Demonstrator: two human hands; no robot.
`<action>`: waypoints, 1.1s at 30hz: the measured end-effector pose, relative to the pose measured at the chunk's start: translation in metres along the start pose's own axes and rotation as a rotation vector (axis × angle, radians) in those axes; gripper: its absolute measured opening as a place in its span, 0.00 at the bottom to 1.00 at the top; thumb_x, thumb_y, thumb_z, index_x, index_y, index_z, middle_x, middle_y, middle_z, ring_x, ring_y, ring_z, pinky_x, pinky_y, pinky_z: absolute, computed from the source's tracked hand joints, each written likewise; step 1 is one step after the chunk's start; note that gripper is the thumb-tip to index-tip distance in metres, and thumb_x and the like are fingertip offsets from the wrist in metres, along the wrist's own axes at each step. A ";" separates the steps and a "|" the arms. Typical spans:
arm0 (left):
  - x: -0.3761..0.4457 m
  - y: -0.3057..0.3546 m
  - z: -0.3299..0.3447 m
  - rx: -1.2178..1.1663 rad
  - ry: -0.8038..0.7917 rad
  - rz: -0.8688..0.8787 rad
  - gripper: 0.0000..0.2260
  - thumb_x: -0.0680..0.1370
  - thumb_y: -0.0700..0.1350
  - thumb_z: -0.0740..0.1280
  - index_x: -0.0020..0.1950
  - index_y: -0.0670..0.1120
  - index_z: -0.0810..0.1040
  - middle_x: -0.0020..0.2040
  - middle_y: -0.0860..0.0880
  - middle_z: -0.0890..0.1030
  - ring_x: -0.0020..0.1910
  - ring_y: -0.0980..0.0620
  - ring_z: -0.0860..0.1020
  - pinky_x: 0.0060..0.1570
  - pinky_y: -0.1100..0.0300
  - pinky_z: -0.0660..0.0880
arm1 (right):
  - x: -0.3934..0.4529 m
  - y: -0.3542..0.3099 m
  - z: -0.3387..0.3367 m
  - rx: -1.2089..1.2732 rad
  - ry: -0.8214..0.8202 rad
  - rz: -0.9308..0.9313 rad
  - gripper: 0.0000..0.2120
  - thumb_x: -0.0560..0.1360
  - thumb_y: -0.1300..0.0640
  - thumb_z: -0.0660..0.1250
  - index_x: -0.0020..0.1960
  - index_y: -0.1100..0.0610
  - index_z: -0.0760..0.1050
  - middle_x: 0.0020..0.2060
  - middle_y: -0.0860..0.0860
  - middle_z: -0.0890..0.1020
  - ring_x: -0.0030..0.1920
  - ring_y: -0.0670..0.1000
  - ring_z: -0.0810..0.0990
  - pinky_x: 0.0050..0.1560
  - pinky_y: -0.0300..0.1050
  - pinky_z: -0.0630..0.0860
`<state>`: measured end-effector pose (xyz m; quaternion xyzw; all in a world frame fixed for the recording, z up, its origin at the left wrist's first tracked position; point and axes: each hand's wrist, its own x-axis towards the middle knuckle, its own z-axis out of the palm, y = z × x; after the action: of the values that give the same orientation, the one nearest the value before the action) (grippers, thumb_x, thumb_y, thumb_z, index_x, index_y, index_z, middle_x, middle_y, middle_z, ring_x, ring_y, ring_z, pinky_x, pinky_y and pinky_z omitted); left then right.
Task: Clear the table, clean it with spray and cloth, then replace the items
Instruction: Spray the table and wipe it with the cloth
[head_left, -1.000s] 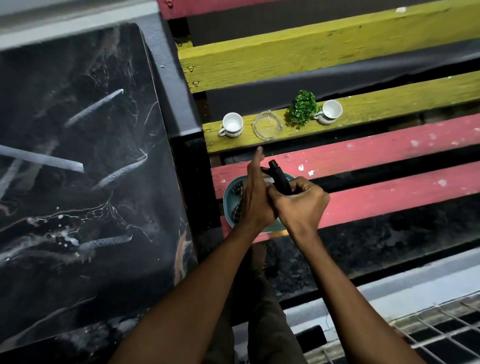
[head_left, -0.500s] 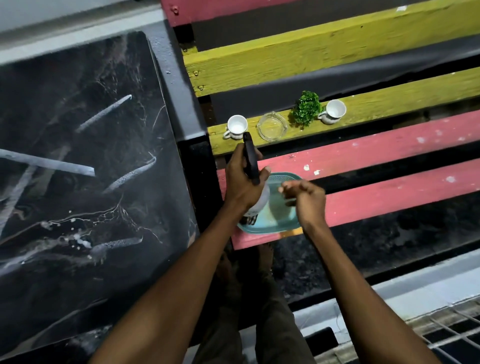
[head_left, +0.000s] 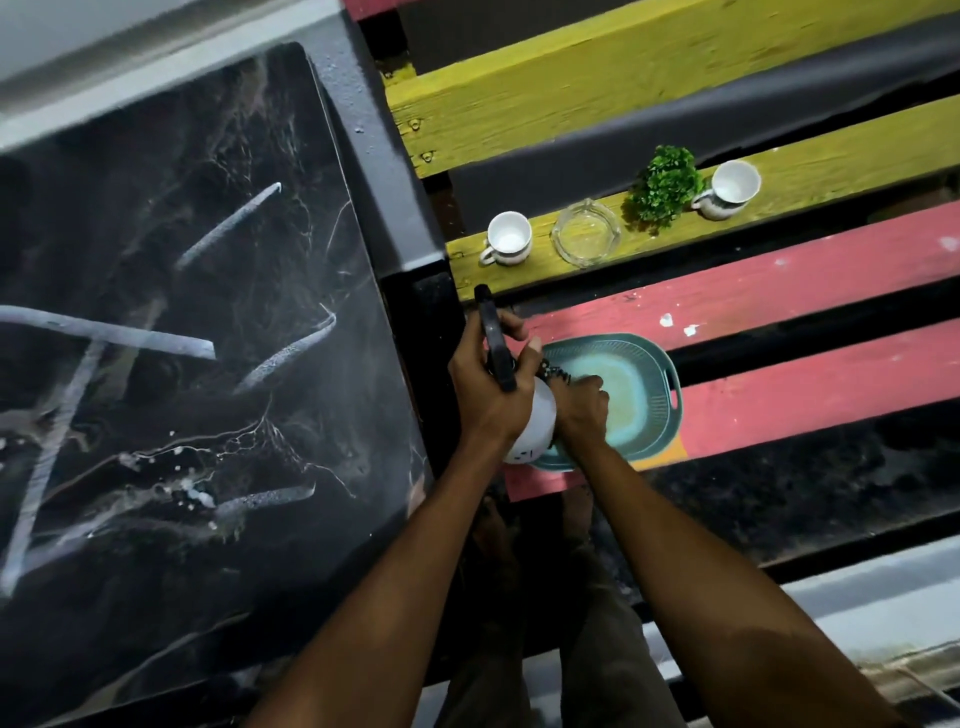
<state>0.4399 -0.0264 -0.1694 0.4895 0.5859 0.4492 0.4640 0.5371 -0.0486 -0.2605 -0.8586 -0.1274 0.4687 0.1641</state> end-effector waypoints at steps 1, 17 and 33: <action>0.000 -0.002 -0.003 0.000 0.008 -0.011 0.09 0.73 0.39 0.71 0.50 0.39 0.75 0.43 0.40 0.80 0.39 0.45 0.79 0.40 0.46 0.78 | -0.002 0.000 0.000 -0.004 0.039 -0.036 0.28 0.74 0.46 0.68 0.65 0.64 0.68 0.65 0.64 0.74 0.66 0.66 0.73 0.62 0.59 0.72; -0.015 0.005 -0.018 0.093 -0.034 -0.037 0.12 0.71 0.34 0.71 0.48 0.47 0.74 0.44 0.49 0.79 0.41 0.47 0.79 0.44 0.60 0.76 | -0.015 0.005 -0.038 0.406 -0.036 0.193 0.11 0.76 0.60 0.60 0.50 0.62 0.80 0.49 0.58 0.84 0.47 0.60 0.82 0.51 0.53 0.82; -0.065 0.140 -0.046 0.114 0.084 0.110 0.10 0.72 0.33 0.71 0.52 0.41 0.78 0.48 0.43 0.80 0.48 0.55 0.80 0.50 0.62 0.75 | -0.174 -0.075 -0.133 0.662 -0.572 -0.143 0.23 0.68 0.52 0.74 0.58 0.64 0.82 0.56 0.64 0.83 0.47 0.60 0.83 0.48 0.50 0.80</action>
<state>0.4228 -0.0775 -0.0173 0.5275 0.6017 0.4600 0.3848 0.5530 -0.0663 -0.0301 -0.5847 -0.0699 0.6903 0.4204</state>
